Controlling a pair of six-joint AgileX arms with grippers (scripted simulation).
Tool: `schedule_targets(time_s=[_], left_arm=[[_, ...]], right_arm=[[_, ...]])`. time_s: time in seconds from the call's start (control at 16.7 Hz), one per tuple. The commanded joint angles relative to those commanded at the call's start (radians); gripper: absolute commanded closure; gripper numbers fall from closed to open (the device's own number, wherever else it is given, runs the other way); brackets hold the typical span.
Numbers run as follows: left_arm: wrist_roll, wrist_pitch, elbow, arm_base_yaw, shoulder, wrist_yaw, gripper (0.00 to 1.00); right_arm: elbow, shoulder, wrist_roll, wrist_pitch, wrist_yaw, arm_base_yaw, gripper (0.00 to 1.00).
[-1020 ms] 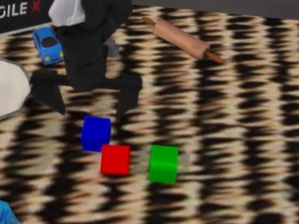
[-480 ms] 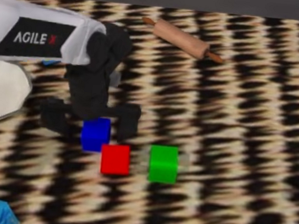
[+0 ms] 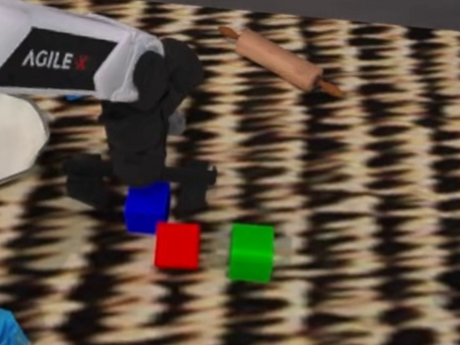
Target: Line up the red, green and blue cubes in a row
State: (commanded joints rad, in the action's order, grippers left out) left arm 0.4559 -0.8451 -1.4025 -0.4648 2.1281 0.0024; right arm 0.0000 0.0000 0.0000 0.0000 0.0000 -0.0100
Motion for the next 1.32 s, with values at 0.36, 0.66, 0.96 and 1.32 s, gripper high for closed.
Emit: schedule_targets(time_s=[0.36, 0.66, 0.96, 1.32], left_arm=[[0.0, 0.0, 0.0, 0.0, 0.0, 0.0, 0.75], [0.0, 0.0, 0.0, 0.0, 0.0, 0.0, 1.0], [0.0, 0.0, 0.0, 0.0, 0.0, 0.0, 1.0], [0.0, -0.08, -0.053, 0.006, -0.03, -0.004, 1.0]], right_arm=[[0.0, 0.0, 0.0, 0.0, 0.0, 0.0, 0.0], [0.0, 0.0, 0.0, 0.0, 0.0, 0.0, 0.0], [0.0, 0.0, 0.0, 0.0, 0.0, 0.0, 0.0], [0.0, 0.0, 0.0, 0.0, 0.0, 0.0, 0.0]])
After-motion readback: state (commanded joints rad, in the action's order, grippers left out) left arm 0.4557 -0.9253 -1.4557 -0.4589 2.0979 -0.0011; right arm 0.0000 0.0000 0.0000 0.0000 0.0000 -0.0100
